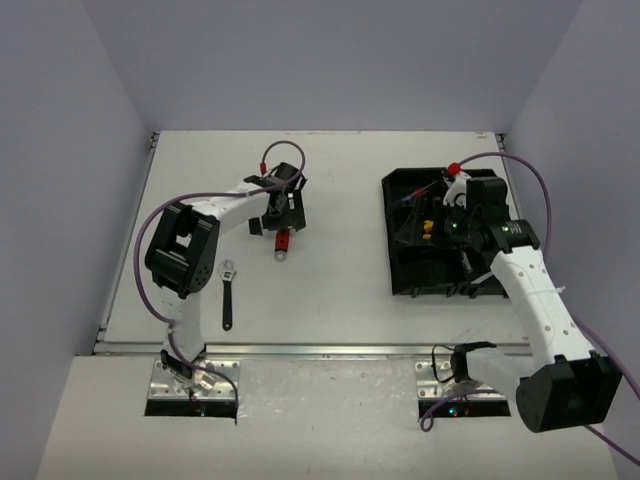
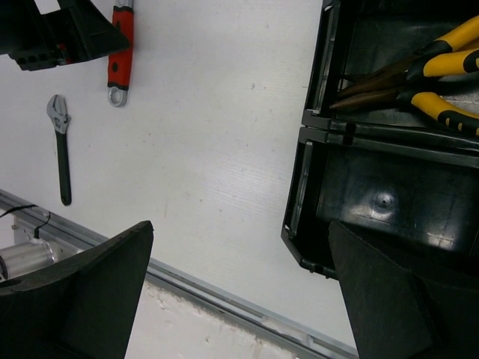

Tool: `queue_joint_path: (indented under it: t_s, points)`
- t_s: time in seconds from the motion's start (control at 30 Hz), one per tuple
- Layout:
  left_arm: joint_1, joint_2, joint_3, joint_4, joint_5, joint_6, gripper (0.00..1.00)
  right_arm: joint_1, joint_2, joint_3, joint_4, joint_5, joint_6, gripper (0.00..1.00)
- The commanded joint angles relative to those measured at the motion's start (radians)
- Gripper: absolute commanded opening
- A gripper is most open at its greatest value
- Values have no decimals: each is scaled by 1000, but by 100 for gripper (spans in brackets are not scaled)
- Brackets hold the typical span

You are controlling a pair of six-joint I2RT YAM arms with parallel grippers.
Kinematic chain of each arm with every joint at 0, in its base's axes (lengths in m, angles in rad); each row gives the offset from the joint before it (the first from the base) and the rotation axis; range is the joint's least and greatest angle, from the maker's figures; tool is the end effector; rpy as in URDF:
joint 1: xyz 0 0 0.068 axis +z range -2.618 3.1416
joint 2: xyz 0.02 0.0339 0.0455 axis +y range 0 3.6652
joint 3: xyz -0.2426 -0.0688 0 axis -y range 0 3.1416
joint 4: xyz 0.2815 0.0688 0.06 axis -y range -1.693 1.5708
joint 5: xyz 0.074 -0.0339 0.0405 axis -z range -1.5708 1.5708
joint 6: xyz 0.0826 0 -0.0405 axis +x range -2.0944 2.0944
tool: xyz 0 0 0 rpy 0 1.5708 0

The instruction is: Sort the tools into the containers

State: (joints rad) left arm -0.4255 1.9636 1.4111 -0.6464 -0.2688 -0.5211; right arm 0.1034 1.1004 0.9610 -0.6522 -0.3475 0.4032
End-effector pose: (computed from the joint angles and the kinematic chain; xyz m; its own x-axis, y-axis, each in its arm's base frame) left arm 0.4096 -0.1616 0.0978 -0.8903 -0.1235 -0.4383 -0.1535 0.9876 0.0337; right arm 0.2992 0.0593 0.2421 -0.7824 0.2897 -0.5513 -0.0305 0.8663 0.4986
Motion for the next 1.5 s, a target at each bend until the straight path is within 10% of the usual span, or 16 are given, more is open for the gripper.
queue_joint_path:
  t_s: [0.0, 0.63, 1.47]
  points:
    - [4, -17, -16, 42, 31, 44, 95, 8, -14, 0, 55, -45, 13, 99]
    - [2, -36, 35, 10, 26, 56, 94, 10, -37, 19, 40, -56, 7, 99]
    - [31, -887, -274, -86, -236, 49, 100, 509, 367, 270, 127, 478, 260, 99]
